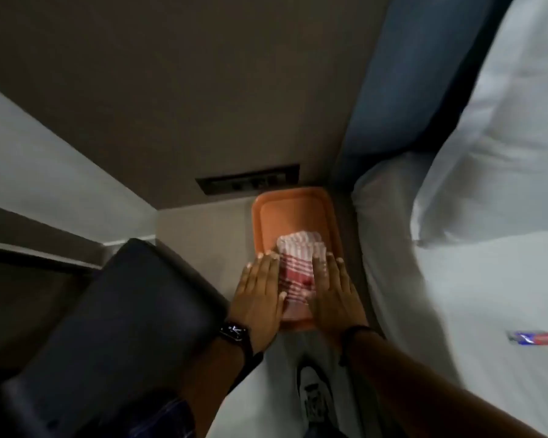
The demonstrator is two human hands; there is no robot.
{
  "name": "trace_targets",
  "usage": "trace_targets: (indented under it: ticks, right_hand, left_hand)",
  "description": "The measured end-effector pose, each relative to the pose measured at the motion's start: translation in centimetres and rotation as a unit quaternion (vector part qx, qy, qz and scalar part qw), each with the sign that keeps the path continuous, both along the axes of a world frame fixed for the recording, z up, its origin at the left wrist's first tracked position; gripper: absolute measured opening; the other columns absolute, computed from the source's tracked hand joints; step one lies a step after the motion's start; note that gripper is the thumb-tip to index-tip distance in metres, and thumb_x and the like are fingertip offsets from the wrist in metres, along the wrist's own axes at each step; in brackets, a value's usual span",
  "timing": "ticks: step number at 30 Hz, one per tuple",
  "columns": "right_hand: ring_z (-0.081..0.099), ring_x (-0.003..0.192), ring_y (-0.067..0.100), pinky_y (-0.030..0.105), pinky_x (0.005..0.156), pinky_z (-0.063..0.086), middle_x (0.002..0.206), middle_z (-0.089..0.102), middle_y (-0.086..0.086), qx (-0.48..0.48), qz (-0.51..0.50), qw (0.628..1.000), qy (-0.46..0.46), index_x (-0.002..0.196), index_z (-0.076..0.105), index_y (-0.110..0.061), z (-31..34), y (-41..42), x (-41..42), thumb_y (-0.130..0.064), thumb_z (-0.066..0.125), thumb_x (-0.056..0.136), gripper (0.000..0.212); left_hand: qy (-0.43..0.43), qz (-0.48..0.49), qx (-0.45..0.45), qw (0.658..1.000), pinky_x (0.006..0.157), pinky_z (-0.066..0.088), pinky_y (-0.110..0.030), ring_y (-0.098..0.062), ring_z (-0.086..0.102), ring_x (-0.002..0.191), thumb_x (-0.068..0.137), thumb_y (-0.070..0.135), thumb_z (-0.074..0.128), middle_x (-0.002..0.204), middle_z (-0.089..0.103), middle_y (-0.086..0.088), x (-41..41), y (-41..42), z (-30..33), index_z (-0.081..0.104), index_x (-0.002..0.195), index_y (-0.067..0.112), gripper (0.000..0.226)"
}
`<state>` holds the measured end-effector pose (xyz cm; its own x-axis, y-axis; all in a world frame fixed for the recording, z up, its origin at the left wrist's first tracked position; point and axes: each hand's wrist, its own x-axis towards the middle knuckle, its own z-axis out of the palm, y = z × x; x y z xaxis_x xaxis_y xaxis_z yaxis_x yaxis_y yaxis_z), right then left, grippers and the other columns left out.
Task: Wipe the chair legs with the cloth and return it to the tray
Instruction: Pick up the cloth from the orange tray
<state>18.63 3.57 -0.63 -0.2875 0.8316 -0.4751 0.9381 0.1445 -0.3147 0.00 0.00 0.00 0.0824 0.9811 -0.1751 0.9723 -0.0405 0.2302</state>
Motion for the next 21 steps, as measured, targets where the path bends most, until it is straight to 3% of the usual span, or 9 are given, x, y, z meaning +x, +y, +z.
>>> trace_targets:
  ticks: [5,9,11,14,16,18,19,21]
  right_hand:
    - [0.003,0.171,0.05,0.055,0.139,0.014,0.183,-0.01,0.026,-0.038,-0.025,0.999,-0.023,0.175,-0.005,-0.031,-8.8,4.1,0.2,-0.041,0.044,0.112,0.081]
    - [0.024,0.162,0.051,0.057,0.133,0.029,0.18,0.011,0.029,-0.005,-0.055,0.998,0.017,0.174,0.012,-0.039,-10.5,4.2,-0.6,-0.027,0.046,0.111,0.072]
    - [0.038,0.157,0.042,0.047,0.127,0.04,0.174,0.029,0.021,-0.014,-0.146,0.984,0.106,0.172,0.028,-0.032,-10.3,4.1,-1.3,-0.023,0.042,0.112,0.062]
    - [0.054,0.148,0.03,0.039,0.12,0.052,0.166,0.045,0.012,-0.049,-0.284,0.917,0.276,0.168,0.033,-0.023,-7.9,3.3,-2.9,-0.019,0.054,0.109,0.063]
    - [0.062,0.143,0.027,0.032,0.113,0.057,0.157,0.058,0.007,-0.039,-0.363,0.855,0.367,0.16,0.04,-0.023,-5.8,2.7,-3.5,-0.011,0.073,0.1,0.069]
    - [0.067,0.137,0.022,0.034,0.113,0.059,0.148,0.065,-0.001,-0.017,-0.408,0.806,0.429,0.149,0.047,-0.034,-3.0,1.5,-3.4,-0.012,0.08,0.094,0.068]
    - [0.063,0.141,0.018,0.035,0.118,0.056,0.152,0.063,-0.004,0.001,-0.402,0.803,0.44,0.149,0.046,-0.042,-1.4,0.5,-3.1,-0.018,0.081,0.094,0.07]
    - [0.042,0.156,0.009,0.022,0.125,0.036,0.17,0.046,-0.011,0.038,-0.342,0.845,0.409,0.159,0.038,-0.052,1.7,-1.8,-2.0,-0.046,0.076,0.09,0.079]
  left_hand:
    - [0.043,-0.037,-0.021,0.998,0.129,0.013,-0.05,-0.036,0.033,0.153,0.095,0.03,0.043,0.164,0.036,-0.021,1.6,2.7,-10.9,0.033,0.156,0.001,0.068]
    - [0.082,-0.069,-0.038,0.993,0.128,0.02,-0.053,-0.035,0.034,0.153,0.098,0.038,0.034,0.162,0.038,-0.02,1.0,1.7,-13.8,0.035,0.156,0.002,0.068]
    - [0.093,-0.068,-0.053,0.992,0.129,0.013,-0.051,-0.036,0.032,0.153,0.096,0.047,0.037,0.163,0.036,-0.021,1.0,1.7,-13.7,0.034,0.156,0.001,0.076]
    - [0.098,-0.075,-0.083,0.989,0.128,-0.007,-0.049,-0.038,0.014,0.158,0.087,0.059,0.034,0.169,0.021,-0.021,1.4,1.9,-12.7,0.015,0.16,0.0,0.096]
    - [0.059,-0.07,-0.091,0.992,0.128,-0.008,-0.052,-0.036,0.013,0.159,0.085,0.059,0.05,0.169,0.023,-0.017,1.8,2.0,-11.1,0.017,0.161,0.006,0.098]
    - [0.011,-0.055,-0.067,0.996,0.128,0.01,-0.06,-0.041,0.026,0.154,0.082,0.046,0.069,0.162,0.037,-0.023,2.3,1.2,-8.2,0.032,0.156,0.004,0.093]
    - [-0.036,-0.037,-0.032,0.998,0.125,0.02,-0.063,-0.042,0.032,0.149,0.081,0.038,0.071,0.156,0.044,-0.028,2.6,0.6,-6.5,0.036,0.152,0.002,0.087]
    - [-0.163,-0.016,0.036,0.986,0.123,0.025,-0.06,-0.035,0.037,0.142,0.086,0.032,0.055,0.147,0.055,-0.027,3.4,-1.3,-2.7,0.043,0.147,0.005,0.067]
